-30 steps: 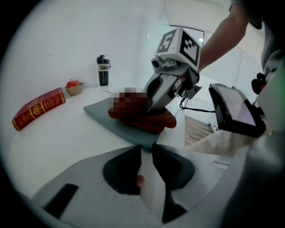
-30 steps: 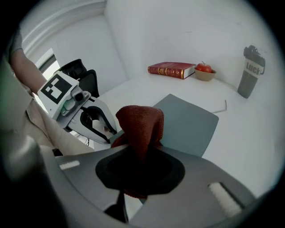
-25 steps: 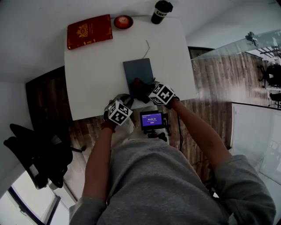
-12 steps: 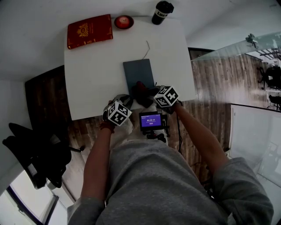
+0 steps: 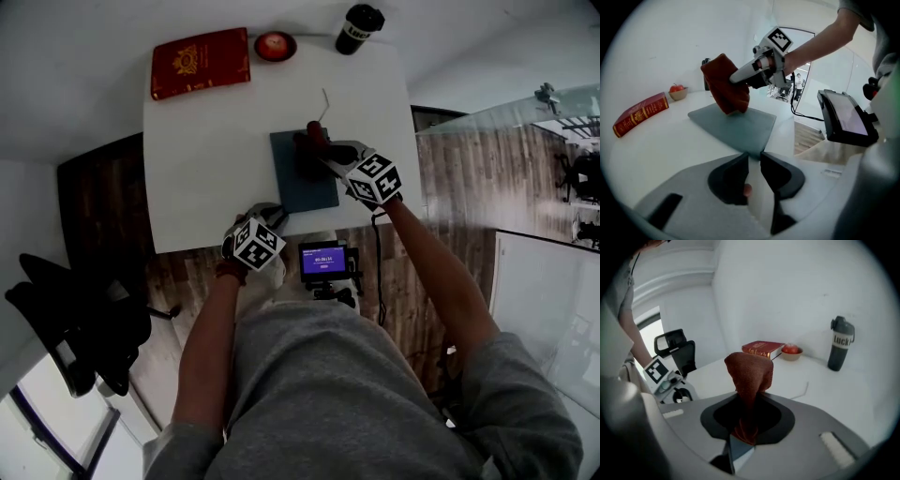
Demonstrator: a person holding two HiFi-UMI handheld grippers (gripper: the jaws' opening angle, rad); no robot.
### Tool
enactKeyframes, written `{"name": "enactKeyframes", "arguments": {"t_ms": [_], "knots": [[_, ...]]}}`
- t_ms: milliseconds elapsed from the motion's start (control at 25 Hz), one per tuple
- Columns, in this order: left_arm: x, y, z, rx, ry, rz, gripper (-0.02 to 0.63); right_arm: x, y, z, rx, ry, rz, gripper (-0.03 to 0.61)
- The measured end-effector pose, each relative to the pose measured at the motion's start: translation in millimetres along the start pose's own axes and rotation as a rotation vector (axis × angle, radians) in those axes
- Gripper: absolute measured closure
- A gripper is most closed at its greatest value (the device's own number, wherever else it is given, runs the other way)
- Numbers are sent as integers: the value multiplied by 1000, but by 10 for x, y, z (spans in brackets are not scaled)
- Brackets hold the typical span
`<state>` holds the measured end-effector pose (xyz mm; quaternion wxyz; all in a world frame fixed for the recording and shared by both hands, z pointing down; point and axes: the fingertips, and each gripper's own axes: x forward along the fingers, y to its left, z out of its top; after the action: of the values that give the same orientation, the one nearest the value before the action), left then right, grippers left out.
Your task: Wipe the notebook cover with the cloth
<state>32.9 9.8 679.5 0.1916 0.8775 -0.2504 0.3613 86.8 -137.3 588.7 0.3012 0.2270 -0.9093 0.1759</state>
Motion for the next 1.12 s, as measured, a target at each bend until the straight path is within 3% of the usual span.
{"name": "enactKeyframes", "arguments": {"t_ms": [120, 360, 560, 760, 1120], "knots": [[-7, 1, -4, 1, 0, -2, 523, 76, -391, 125, -88, 34, -104, 500], [0, 10, -9, 6, -1, -2, 525, 290, -831, 73, -186, 196, -152, 499], [-8, 2, -19, 6, -1, -5, 526, 476, -920, -121, -189, 303, -162, 500], [-13, 18, -23, 12, -2, -3, 526, 573, -856, -276, -69, 400, -149, 502], [-6, -2, -14, 17, 3, -14, 526, 547, -806, -299, -112, 477, -154, 505]]}}
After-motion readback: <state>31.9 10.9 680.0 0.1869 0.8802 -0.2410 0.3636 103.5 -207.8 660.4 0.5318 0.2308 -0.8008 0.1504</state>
